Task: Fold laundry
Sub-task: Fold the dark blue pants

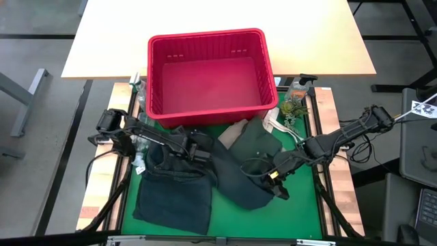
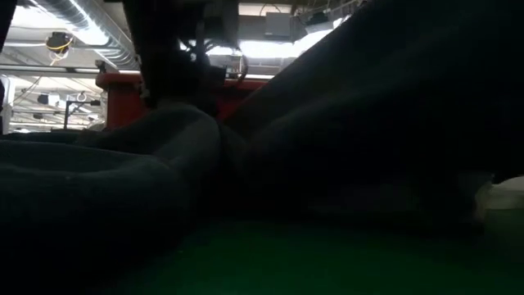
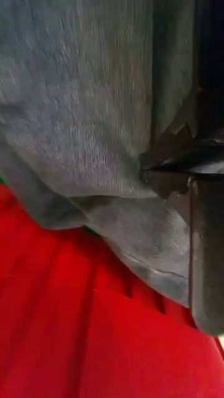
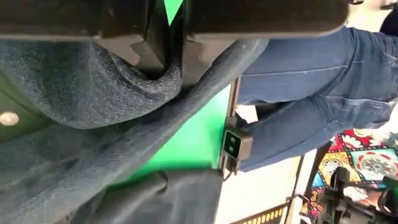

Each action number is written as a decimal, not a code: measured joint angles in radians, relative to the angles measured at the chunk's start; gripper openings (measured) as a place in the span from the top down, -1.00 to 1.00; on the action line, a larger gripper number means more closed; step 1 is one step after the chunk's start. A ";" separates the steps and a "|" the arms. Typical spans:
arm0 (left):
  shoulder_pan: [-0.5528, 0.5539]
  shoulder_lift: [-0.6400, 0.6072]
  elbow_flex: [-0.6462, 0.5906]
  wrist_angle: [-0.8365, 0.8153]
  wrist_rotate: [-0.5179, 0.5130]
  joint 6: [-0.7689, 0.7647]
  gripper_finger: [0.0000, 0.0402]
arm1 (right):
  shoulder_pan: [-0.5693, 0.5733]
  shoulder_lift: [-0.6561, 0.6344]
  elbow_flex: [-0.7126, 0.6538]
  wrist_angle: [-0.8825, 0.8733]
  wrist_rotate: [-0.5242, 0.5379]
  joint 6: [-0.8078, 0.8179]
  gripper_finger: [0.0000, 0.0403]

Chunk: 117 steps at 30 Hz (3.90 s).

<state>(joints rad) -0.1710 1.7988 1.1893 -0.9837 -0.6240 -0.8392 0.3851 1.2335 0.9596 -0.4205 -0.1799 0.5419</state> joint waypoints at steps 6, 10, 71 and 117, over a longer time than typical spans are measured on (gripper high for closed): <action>0.002 0.000 -0.084 -0.009 0.033 -0.090 0.98 | 0.000 0.000 0.000 -0.066 -0.006 0.002 0.76; 0.003 0.000 -0.130 -0.011 0.053 -0.111 0.98 | 0.001 0.000 0.000 -0.085 -0.008 0.002 0.66; -0.002 0.000 -0.228 0.052 0.115 -0.181 0.98 | 0.002 0.000 -0.074 -0.507 0.162 0.026 0.09; -0.012 0.001 0.015 0.057 0.137 0.010 0.98 | 0.000 -0.001 0.528 -0.806 -0.629 0.189 0.96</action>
<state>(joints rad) -0.1829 1.7996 1.2040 -0.9264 -0.4868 -0.8287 0.3855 1.2324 1.4880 -1.2264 -0.8087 0.7307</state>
